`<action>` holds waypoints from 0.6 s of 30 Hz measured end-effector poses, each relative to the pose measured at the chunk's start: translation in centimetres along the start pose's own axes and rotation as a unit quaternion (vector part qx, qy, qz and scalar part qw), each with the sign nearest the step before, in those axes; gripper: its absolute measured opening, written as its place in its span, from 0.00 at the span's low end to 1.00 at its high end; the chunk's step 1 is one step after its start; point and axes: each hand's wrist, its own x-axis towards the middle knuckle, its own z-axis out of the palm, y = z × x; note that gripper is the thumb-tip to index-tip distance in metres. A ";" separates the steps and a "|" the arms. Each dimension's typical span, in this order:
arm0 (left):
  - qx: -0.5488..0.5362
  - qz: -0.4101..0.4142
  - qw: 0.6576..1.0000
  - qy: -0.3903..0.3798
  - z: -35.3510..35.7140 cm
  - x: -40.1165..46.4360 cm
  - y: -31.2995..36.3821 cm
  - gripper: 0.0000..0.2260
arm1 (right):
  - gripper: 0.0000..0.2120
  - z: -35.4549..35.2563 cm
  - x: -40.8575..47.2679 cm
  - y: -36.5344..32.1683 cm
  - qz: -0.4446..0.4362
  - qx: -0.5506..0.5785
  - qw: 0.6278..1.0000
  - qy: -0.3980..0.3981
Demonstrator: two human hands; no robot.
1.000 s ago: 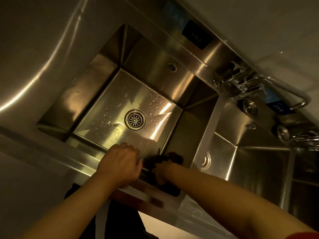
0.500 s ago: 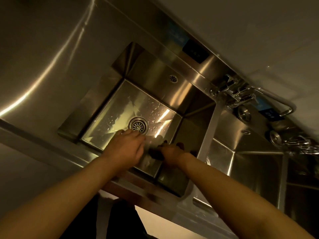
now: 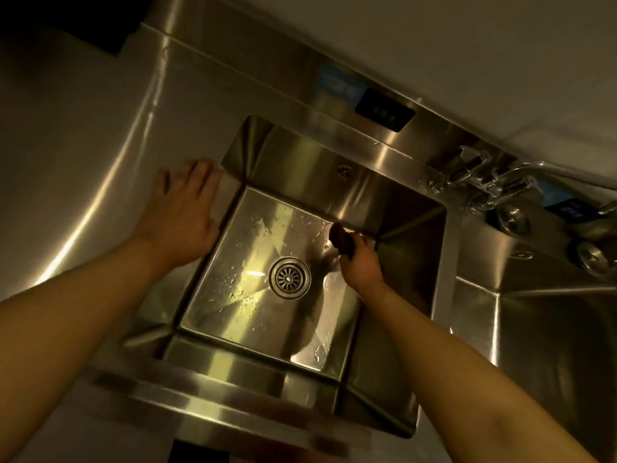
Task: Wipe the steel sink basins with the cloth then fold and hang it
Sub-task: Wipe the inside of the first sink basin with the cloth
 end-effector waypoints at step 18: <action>-0.063 -0.067 0.994 0.052 0.9 0.3 0.2 0.43 | 0.35 11.9 6.9 0.2 0.196 0.044 0.977 0.064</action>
